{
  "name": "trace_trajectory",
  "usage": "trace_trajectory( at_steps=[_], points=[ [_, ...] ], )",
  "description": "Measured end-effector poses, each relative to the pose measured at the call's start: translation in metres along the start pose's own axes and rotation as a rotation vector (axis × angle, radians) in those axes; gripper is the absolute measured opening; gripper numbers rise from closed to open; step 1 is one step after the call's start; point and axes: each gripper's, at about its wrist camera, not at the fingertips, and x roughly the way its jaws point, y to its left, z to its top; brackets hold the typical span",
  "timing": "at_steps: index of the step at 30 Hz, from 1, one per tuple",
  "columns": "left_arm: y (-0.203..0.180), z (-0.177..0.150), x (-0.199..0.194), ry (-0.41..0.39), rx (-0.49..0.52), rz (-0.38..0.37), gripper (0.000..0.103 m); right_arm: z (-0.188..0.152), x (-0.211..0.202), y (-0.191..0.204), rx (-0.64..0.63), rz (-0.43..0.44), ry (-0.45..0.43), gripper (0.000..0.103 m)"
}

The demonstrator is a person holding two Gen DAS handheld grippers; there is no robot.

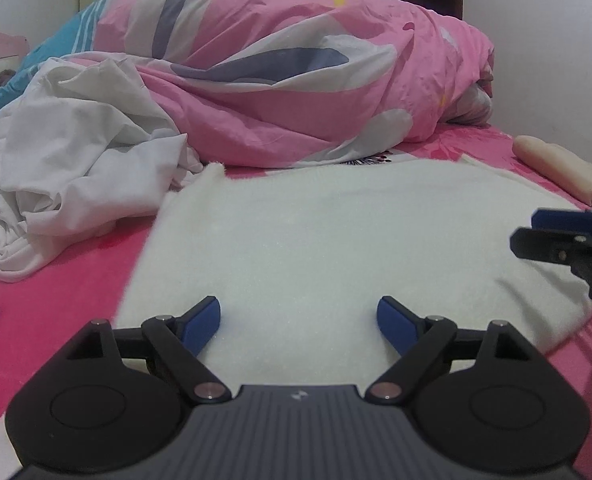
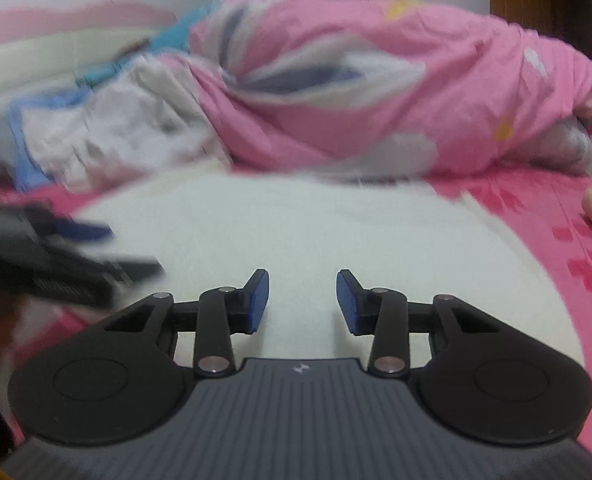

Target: Fold clothes

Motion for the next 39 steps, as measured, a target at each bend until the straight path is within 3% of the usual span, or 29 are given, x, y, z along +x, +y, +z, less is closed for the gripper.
trace_trajectory(
  at_steps=[5, 7, 15, 20, 26, 36, 39],
  points=[
    [0.0, -0.001, 0.001, -0.002, 0.007, -0.004, 0.087, -0.023, 0.026, 0.006, -0.05, -0.009, 0.042, 0.052],
    [0.0, -0.001, 0.001, -0.002, 0.011, -0.008, 0.087, -0.029, 0.026, 0.002, -0.03, 0.001, 0.007, 0.052],
    [0.003, 0.007, -0.004, -0.005, -0.002, -0.014, 0.086, -0.03, 0.026, 0.0, -0.017, 0.013, 0.0, 0.052],
    [0.009, 0.016, -0.016, -0.068, -0.008, 0.018, 0.086, -0.032, 0.026, -0.001, -0.015, 0.015, -0.006, 0.052],
    [0.012, 0.007, 0.001, -0.004, 0.021, 0.065, 0.087, -0.033, 0.025, -0.002, -0.014, 0.016, -0.011, 0.052],
    [0.015, 0.01, 0.003, 0.016, 0.022, 0.058, 0.088, -0.034, 0.025, -0.001, -0.014, 0.016, -0.016, 0.053],
    [0.013, 0.015, -0.005, 0.015, 0.05, 0.081, 0.083, -0.034, 0.024, -0.002, -0.011, 0.018, -0.019, 0.053]
  ],
)
